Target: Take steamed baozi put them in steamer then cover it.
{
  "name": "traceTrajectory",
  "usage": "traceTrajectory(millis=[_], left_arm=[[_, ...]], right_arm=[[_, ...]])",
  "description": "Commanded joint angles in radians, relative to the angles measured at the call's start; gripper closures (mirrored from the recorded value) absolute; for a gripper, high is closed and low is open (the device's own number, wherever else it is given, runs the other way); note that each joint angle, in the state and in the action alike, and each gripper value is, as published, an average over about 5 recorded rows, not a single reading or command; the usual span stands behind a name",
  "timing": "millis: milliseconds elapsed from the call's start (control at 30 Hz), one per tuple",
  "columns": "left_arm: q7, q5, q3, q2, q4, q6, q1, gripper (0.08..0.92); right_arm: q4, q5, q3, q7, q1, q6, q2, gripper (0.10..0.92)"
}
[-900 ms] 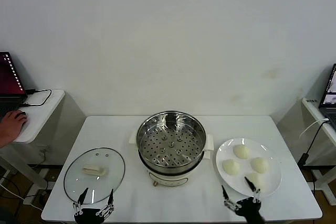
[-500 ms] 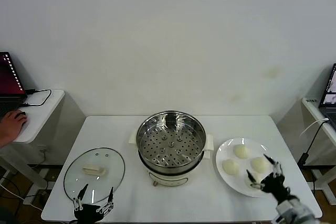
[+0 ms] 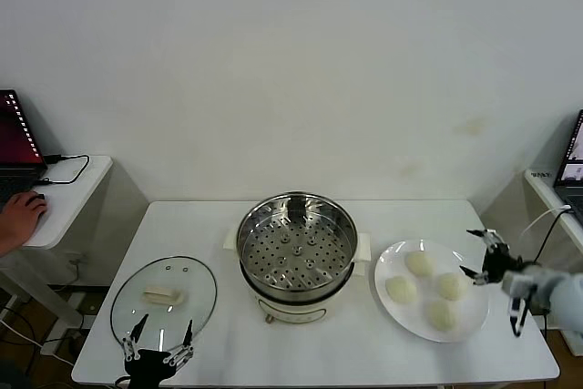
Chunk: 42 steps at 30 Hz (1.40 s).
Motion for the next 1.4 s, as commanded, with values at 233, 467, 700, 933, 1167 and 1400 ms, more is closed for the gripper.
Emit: traceTrajectory(millis=[233,467,700,933,1167,1400], left_arm=[[0.000,0.039,-0.019,-0.002,0.004,-0.043,0.001,0.177],[0.003,0.037,-0.027,0.000,0.003,-0.044,0.001,0.177],[0.008,0.039,-0.033,0.001,0.004,-0.046,-0.006,0.177],[0.010,0.038,-0.041,0.004,0.008,-0.050,-0.005,0.177],[0.011,0.037,-0.045,0.003,0.012,-0.053,-0.007,0.177],[0.011,0.038,-0.048,0.004,0.014,-0.057,-0.005,0.177]], right_arm=[[-0.281,0.152,-0.940,-0.233,0.849,-0.022,-0.063,0.203],[-0.357,0.140,-1.046,-0.242,0.915,-0.015,0.008,0.203],[-0.388,0.144,-1.145,-0.232,0.954,-0.021,0.073,0.203],[-0.441,0.132,-1.166,-0.233,0.959,-0.031,0.141,0.203],[-0.476,0.120,-1.166,-0.231,0.943,-0.044,0.187,0.203],[-0.507,0.104,-1.157,-0.223,0.941,-0.049,0.216,0.203]])
